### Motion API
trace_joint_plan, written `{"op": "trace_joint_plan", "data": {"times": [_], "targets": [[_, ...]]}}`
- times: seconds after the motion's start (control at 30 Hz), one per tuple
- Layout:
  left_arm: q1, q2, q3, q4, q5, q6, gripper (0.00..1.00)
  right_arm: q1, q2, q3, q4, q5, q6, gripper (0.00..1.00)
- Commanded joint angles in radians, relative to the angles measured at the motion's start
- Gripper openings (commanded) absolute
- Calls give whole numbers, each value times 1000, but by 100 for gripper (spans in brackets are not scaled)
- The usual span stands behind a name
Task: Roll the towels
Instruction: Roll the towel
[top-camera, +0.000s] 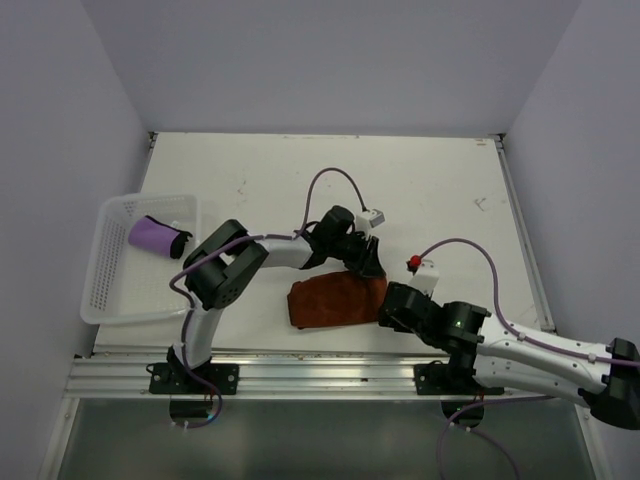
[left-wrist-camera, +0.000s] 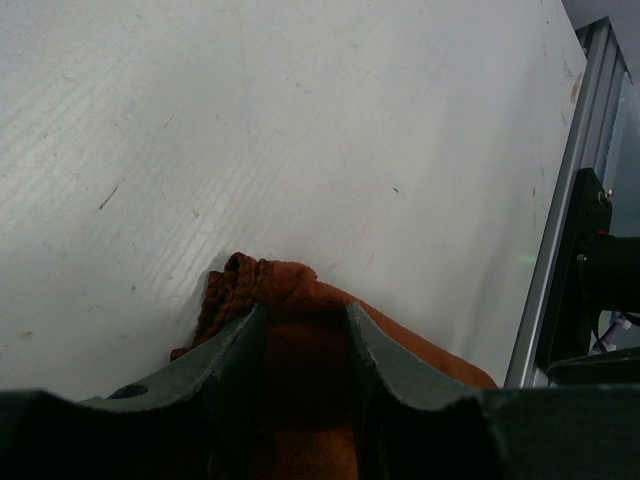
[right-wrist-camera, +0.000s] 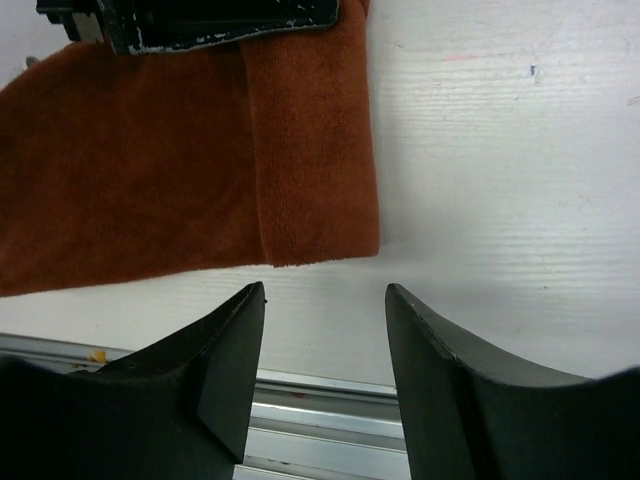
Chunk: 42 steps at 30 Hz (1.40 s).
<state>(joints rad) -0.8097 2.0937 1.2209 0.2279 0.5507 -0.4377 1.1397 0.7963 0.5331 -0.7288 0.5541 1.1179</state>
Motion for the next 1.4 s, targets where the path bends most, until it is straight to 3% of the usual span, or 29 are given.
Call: {"op": "trace_joint_plan", "data": {"times": [0.0,0.17,0.5,0.9,1.23,1.37], "targets": [[10,8,-67,-95,-77,7,42,-46,-26,-47,153,-85,-26,57],[9,-3,-92,-84,-78,5,42,-115,-42,-79,193,-97,-3,63],[9,-21,-116,-76,-83,4,41,-239,7,-81,204,-158,-30,61],[9,-23,-115,-76,-84,7,41,-284,196,-162,439,-335,-72,57],[9,-23,-112,-88,-98,14,41,-282,202,-191,407,-313,-121,48],[14,-24,-107,-90,-110,5,41,-275,244,-194,442,-329,-141,40]]}}
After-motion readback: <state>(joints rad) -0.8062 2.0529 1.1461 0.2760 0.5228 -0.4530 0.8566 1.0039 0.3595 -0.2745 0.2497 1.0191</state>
